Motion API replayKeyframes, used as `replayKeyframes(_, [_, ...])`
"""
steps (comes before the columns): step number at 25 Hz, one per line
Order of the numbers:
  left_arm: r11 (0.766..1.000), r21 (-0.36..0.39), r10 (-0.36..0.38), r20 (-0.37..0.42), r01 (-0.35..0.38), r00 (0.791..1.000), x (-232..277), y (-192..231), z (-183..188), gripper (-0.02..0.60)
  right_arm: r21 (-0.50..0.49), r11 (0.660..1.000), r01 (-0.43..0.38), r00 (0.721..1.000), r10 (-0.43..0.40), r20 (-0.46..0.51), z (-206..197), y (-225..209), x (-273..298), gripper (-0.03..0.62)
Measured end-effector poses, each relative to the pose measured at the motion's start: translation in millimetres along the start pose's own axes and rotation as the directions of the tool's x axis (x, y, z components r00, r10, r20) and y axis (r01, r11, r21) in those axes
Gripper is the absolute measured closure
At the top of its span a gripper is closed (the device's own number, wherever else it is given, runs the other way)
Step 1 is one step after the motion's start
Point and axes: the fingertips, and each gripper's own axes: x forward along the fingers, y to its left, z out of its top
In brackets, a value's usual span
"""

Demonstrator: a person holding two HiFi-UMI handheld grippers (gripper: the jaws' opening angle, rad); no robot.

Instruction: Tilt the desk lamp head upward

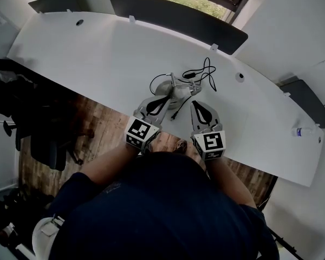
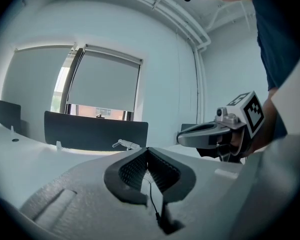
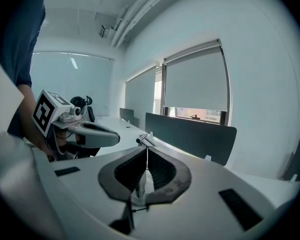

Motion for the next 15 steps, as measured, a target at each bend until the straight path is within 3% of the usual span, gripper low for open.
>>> replayKeyframes(8, [0.999,0.027,0.032,-0.089,-0.03,0.996,30,12,-26,0.574,-0.062,0.998,0.015,0.997,-0.02,-0.08,-23,-26,24,0.58])
replayKeyframes(15, [0.998,0.04,0.061,-0.126,-0.057,0.99,48,23,-38,0.5,-0.091,0.996,-0.003,0.993,-0.008,-0.116,-45,-33,45,0.524])
